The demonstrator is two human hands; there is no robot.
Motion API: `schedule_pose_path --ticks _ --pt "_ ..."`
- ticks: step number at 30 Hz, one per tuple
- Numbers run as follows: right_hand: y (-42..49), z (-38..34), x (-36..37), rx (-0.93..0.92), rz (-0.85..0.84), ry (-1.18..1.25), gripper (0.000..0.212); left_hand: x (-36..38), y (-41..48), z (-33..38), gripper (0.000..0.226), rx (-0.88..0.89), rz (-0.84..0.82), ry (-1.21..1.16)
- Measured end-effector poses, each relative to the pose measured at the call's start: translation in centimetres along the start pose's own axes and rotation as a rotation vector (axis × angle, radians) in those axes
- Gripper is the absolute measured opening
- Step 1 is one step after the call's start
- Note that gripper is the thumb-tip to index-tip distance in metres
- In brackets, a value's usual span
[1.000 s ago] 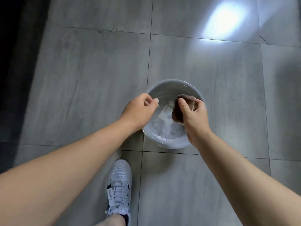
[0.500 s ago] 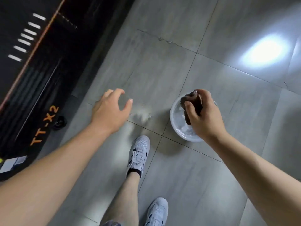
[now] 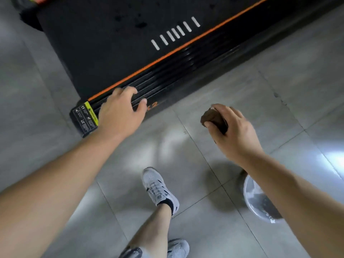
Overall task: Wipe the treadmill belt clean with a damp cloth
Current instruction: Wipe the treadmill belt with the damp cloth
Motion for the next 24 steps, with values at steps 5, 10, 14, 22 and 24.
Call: schedule_pose_path --ticks 5,10,14,22,24 --pt "9.6 -7.5 3.7 -0.094 -0.111 -0.034 0.047 -4.3 4.9 -7.9 0.042 -0.177 0.046 -0.069" --pt "17.2 -13.7 6.6 -0.206 -0.169 -0.033 0.047 -6.2 9.2 -14.4 0.042 -0.314 0.033 -0.109" --pt "22.8 -17.7 9.0 -0.28 -0.223 -0.005 0.044 -6.6 12.1 -18.4 0.045 -0.395 -0.011 -0.133" --pt "34.6 -24.9 15.6 -0.45 -0.407 -0.08 0.043 -5.9 19.0 -24.5 0.045 -0.494 -0.021 -0.209" --pt "37.3 -26.2 17.4 -0.478 -0.412 -0.085 0.043 -5.3 21.4 -25.9 0.044 -0.487 -0.019 -0.246"
Point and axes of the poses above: each hand's wrist, its own y-axis towards the middle knuckle, its own x-axis out of the palm, z = x × y, the point moved 10 cm from there along y, towards the middle knuckle, and after that the axes turned 9 degrees about -z, right-handed, at the moved point
